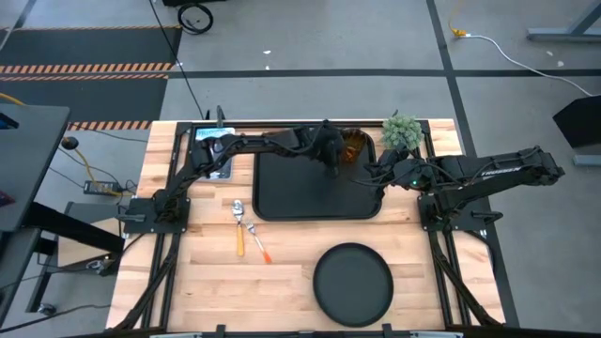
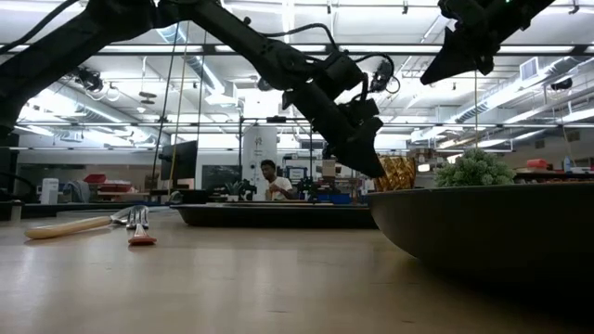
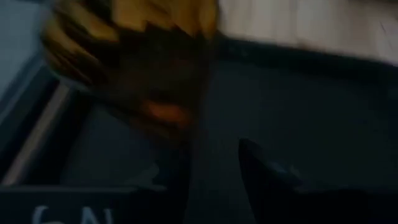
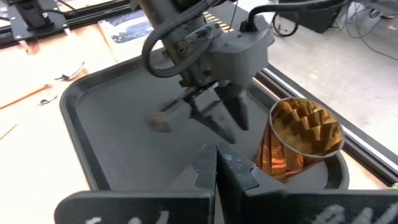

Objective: Pick and place plate/cup/fork/spoon on tray
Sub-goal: Put the yellow cup on the top right of the black tray, then put the black plate on the black tray

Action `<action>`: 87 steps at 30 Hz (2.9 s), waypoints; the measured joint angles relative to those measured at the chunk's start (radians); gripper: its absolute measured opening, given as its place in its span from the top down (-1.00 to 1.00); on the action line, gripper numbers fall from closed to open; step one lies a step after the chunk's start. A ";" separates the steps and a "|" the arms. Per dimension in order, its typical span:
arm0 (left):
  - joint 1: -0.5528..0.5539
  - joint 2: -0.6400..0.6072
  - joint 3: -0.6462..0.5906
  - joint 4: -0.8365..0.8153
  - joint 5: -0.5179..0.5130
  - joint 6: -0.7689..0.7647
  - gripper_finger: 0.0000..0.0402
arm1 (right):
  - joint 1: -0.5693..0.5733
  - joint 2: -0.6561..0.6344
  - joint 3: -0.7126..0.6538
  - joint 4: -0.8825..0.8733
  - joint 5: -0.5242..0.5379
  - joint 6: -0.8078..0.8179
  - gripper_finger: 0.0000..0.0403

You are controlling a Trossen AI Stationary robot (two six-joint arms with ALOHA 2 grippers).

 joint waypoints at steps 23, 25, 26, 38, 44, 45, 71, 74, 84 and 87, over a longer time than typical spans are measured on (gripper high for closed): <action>-0.279 -0.089 0.001 -0.198 -0.114 0.115 0.59 | 0.001 -0.085 0.000 -0.121 -0.027 0.090 0.96; -0.290 -0.089 0.001 -0.206 -0.113 0.117 0.63 | 0.001 -0.105 0.000 -0.121 -0.027 0.090 0.96; -0.295 -0.089 0.001 -0.211 -0.113 0.117 0.65 | 0.001 -0.115 0.000 -0.121 -0.027 0.091 0.96; -0.331 -0.089 0.001 -0.209 -0.113 0.117 0.81 | 0.001 -0.171 0.000 -0.133 -0.027 0.091 0.96; -0.339 -0.089 0.001 -0.209 -0.116 0.113 0.81 | 0.001 -0.170 0.000 -0.138 -0.027 0.106 0.96; -0.341 -0.089 0.001 -0.209 -0.116 0.113 0.81 | 0.001 -0.169 0.000 -0.140 -0.026 0.109 0.96; -0.396 -0.128 0.000 -0.349 -0.144 0.027 0.81 | 0.001 -0.191 0.000 -0.150 -0.086 0.067 0.96; -0.421 -0.127 0.000 -0.408 -0.172 0.018 0.81 | 0.001 -0.204 0.000 -0.159 -0.111 0.065 0.96; -0.524 -0.124 0.000 -0.406 -0.212 -0.021 0.81 | 0.001 -0.221 0.000 -0.166 -0.193 0.063 0.96; -0.547 -0.125 -0.051 -0.308 -0.222 -0.033 0.81 | 0.001 -0.215 0.000 -0.165 -0.209 0.064 0.96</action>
